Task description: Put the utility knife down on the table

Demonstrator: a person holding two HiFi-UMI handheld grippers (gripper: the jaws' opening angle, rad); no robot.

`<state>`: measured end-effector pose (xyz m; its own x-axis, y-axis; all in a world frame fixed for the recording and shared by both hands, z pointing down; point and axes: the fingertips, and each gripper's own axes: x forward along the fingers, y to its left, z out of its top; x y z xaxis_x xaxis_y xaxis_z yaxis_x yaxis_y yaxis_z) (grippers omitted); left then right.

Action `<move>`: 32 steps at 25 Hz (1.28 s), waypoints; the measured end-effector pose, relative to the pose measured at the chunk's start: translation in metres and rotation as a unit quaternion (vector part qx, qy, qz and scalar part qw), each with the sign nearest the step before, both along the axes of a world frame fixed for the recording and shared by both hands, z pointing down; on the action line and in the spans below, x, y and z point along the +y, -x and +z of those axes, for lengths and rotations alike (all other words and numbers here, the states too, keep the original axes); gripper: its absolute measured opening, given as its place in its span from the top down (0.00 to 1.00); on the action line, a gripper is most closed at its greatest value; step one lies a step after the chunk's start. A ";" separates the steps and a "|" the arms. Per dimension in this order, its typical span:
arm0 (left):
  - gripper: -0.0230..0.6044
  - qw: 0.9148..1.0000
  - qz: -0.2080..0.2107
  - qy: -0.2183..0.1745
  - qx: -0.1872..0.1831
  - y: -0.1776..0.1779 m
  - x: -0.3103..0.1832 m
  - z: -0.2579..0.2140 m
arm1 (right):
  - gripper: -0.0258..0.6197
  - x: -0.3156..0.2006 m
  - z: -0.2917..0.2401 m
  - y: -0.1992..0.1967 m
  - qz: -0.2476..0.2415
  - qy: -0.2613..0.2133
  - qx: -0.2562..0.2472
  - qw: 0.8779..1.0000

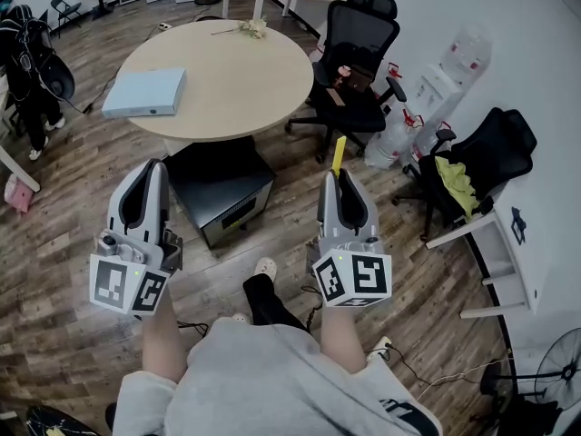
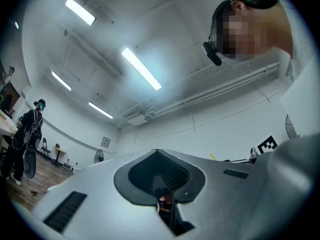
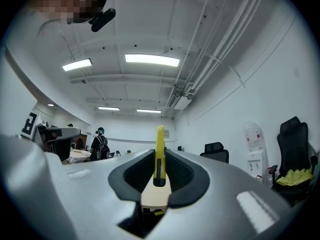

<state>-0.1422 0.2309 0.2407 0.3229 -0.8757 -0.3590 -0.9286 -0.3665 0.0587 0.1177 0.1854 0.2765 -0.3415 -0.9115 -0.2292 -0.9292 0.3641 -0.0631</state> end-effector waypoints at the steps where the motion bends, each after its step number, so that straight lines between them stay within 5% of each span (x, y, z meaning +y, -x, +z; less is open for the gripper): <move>1: 0.95 1.000 -0.003 -0.001 0.001 0.003 -0.004 0.000 | 0.85 -0.006 -0.001 0.002 -0.002 -0.001 0.002 1.000; 11: 0.95 1.000 -0.031 -0.004 0.000 0.020 -0.067 0.000 | 0.85 -0.084 0.000 0.022 -0.028 -0.005 0.002 1.000; 32: 0.95 0.999 -0.042 -0.020 -0.006 -0.030 -0.245 -0.011 | 0.85 -0.265 -0.002 -0.012 -0.062 -0.014 0.007 0.998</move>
<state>-0.1120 -0.0140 0.2299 0.2530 -0.8850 -0.3909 -0.9568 -0.2887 0.0344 0.1300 -0.0795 0.2746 -0.4553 -0.8549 -0.2489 -0.8771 0.4786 -0.0394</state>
